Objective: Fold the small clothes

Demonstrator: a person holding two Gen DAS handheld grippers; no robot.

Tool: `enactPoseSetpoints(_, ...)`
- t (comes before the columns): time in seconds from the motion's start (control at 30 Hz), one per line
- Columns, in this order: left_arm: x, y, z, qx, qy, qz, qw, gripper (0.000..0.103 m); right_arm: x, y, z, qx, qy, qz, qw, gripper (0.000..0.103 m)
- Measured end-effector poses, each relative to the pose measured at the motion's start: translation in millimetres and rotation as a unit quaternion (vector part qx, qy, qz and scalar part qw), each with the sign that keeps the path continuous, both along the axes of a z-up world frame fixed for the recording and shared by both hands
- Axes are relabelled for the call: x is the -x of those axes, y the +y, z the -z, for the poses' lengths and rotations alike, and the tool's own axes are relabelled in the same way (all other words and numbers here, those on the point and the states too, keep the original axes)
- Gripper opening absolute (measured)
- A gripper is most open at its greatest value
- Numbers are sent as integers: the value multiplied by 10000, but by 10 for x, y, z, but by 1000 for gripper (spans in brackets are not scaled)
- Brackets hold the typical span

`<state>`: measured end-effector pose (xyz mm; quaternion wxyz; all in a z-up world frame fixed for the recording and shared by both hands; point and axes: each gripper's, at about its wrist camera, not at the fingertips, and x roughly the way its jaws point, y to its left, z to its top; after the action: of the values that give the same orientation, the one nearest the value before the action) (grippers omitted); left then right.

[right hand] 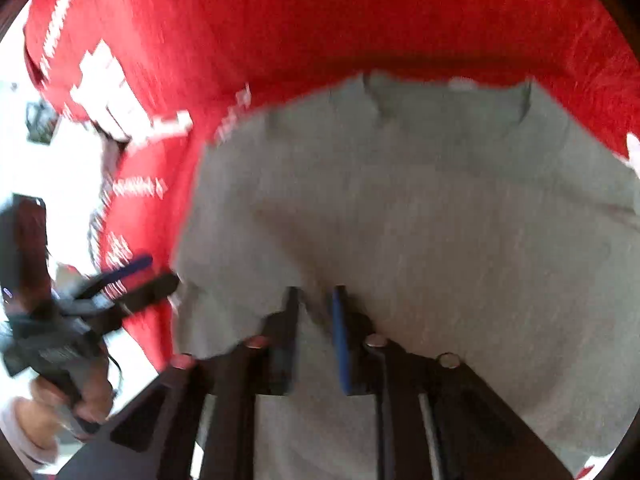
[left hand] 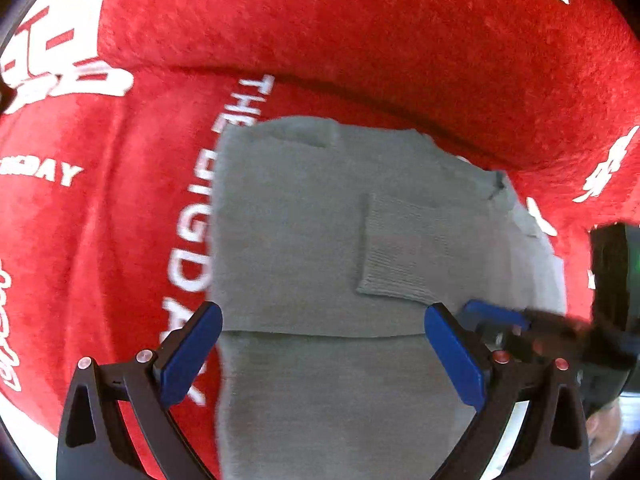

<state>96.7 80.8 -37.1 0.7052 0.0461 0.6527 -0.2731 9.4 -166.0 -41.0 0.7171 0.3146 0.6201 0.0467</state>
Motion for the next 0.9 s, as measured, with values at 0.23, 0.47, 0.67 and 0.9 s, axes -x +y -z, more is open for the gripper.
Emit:
enactPoseSetpoints(0.23,68,-400,264,281,666,119,9973,102,823,-685,-38,-610,242,1465,9870,58)
enactPoseSetpoints(0.47,-90,-780,349,261,735,146,9968,67,1943,-1341,169,-1398,520,3561,9224,58)
enactPoseSetpoints(0.67,-149,-753,152,187,405,341,9984,8,2210,-1508,298,-1761,216,4773,8606,58)
enactPoseSetpoints(0.9,80,-511,212,-2,423,393,9983,8,1919,-1645,163,-890,118,4132,9062,7)
